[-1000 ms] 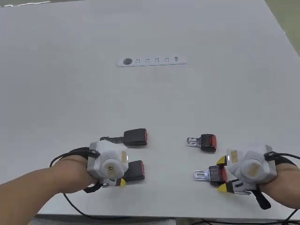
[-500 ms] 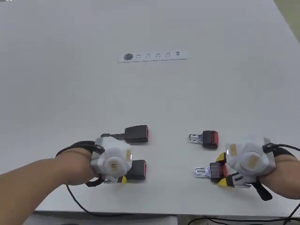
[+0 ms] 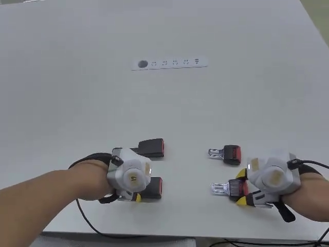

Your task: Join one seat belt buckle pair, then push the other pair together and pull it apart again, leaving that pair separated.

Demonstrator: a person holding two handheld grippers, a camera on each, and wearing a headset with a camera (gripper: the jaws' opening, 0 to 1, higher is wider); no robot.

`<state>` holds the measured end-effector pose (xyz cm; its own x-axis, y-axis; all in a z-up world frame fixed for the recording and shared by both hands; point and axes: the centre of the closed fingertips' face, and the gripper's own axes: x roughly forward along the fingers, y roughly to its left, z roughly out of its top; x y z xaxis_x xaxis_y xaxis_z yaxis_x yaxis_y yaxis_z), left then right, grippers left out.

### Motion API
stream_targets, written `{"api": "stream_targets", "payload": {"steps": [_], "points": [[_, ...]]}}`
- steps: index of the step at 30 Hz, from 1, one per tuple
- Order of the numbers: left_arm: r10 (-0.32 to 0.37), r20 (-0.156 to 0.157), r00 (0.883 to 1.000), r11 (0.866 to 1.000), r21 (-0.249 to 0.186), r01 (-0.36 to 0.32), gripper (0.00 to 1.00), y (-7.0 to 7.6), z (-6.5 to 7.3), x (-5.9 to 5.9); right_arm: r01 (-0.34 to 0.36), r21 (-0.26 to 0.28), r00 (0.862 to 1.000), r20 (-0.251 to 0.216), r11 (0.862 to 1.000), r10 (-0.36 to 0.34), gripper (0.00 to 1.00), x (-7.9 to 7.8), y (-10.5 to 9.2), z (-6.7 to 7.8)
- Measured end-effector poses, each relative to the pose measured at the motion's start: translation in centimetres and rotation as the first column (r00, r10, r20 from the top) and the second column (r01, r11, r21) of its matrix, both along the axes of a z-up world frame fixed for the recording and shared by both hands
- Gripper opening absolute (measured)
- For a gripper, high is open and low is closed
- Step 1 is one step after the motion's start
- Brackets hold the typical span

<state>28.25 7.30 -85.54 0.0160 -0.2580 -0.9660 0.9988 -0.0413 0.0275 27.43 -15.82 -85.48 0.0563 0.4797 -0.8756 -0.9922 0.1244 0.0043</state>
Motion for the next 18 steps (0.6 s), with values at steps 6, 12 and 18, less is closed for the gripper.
{"api": "stream_targets", "payload": {"steps": [6, 12, 18], "points": [[0.004, 0.003, 1.000, 1.000, 0.000, -0.004, 0.33, 0.0, 0.0, 0.0, -0.001, -0.008, 1.000, 0.002, 1.000, 0.001, 0.35, 0.0, 0.0, 0.0], [0.003, 0.004, 1.000, 1.000, 0.000, -0.003, 0.33, 0.1, 0.0, 0.0, 0.025, -0.012, 1.000, 0.005, 1.000, -0.025, 0.35, 0.1, 0.4, 0.0], [0.003, 0.004, 1.000, 1.000, -0.002, -0.003, 0.33, 0.1, 0.0, 0.0, 0.041, 0.009, 0.999, 0.011, 0.999, -0.041, 0.34, -0.1, 1.7, 0.0]]}}
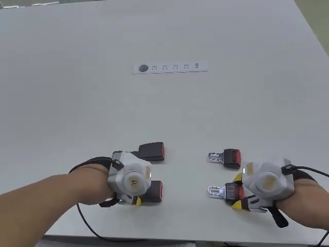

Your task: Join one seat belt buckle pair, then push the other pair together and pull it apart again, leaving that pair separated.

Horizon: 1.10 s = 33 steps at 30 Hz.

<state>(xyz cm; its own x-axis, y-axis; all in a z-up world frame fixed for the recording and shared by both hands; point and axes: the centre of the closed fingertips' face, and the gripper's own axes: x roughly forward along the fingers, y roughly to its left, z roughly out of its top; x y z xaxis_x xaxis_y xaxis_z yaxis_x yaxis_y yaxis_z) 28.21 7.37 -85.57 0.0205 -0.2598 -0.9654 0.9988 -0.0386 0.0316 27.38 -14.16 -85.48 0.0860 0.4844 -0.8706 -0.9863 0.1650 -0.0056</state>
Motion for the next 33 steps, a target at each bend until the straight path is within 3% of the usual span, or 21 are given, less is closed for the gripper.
{"api": "stream_targets", "payload": {"steps": [17, 33], "points": [[-0.010, -0.006, 1.000, 1.000, 0.002, 0.010, 0.33, -0.1, 0.0, -0.1, 0.008, 0.071, 1.000, 0.018, 0.997, -0.009, 0.34, -0.1, 6.7, 0.1], [-0.004, -0.007, 1.000, 1.000, 0.004, 0.004, 0.33, 0.0, 0.0, -0.1, -0.032, 0.090, 0.999, 0.028, 0.995, 0.030, 0.34, 0.2, 11.8, 0.2]]}}
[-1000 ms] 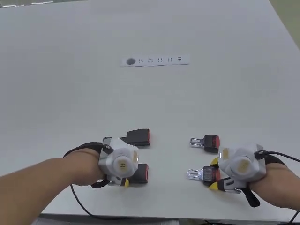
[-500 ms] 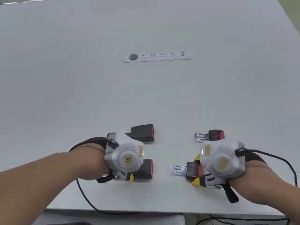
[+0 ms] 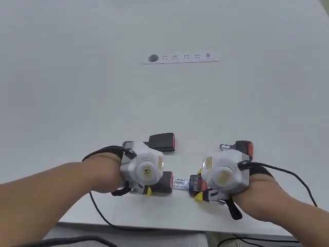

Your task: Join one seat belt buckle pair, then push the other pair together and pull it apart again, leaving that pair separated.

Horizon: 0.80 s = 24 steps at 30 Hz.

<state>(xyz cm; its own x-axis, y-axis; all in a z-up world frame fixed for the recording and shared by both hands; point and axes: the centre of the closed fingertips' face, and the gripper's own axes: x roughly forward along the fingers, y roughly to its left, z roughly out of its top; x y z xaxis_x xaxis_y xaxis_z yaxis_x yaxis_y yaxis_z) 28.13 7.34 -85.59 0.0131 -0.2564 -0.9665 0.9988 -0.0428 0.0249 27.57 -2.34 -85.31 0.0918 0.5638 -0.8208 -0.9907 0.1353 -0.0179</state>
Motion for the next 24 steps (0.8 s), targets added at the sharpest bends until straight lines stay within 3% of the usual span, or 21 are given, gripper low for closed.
{"api": "stream_targets", "payload": {"steps": [7, 24], "points": [[0.002, -0.006, 1.000, 1.000, 0.004, -0.002, 0.33, 0.0, 0.0, 0.0, -0.012, -0.010, 1.000, 0.003, 1.000, 0.012, 0.34, 0.1, 0.1, 0.0], [-0.018, -0.014, 1.000, 1.000, 0.004, 0.018, 0.33, 0.1, 0.0, 0.1, -0.037, 0.037, 0.999, 0.005, 0.999, 0.036, 0.32, 0.2, 1.5, 0.2]]}}
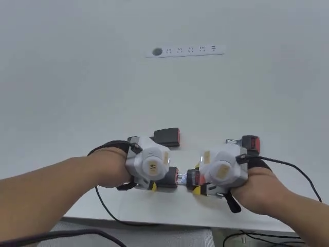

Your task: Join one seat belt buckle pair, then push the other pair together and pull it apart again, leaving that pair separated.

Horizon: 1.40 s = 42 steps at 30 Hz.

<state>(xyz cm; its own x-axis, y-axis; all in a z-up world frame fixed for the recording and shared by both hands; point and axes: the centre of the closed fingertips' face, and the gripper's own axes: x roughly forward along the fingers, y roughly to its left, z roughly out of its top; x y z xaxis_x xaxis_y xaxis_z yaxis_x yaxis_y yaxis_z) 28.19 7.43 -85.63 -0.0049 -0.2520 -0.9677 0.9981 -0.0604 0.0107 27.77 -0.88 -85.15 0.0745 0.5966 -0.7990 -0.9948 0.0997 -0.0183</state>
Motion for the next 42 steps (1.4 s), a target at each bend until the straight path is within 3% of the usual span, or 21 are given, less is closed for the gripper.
{"api": "stream_targets", "payload": {"steps": [22, 35, 38, 42], "points": [[-0.013, -0.004, 1.000, 1.000, -0.006, 0.013, 0.32, -0.1, 0.0, 0.0, -0.015, -0.023, 1.000, 0.014, 1.000, 0.015, 0.31, 0.1, 1.0, 0.0], [-0.001, -0.003, 1.000, 1.000, -0.012, 0.001, 0.32, 0.1, 0.0, 0.0, 0.018, 0.007, 1.000, 0.015, 1.000, -0.018, 0.31, 0.0, 2.5, 0.0], [0.002, -0.006, 1.000, 1.000, -0.014, -0.002, 0.32, 0.1, 0.1, 0.0, 0.001, 0.012, 0.999, 0.038, 1.000, -0.001, 0.31, 0.3, 3.1, 0.8], [0.007, -0.001, 1.000, 1.000, -0.017, -0.007, 0.32, 0.2, 0.1, -0.1, -0.003, 0.004, 1.000, 0.031, 1.000, 0.003, 0.31, 0.2, 2.6, 0.1]]}}
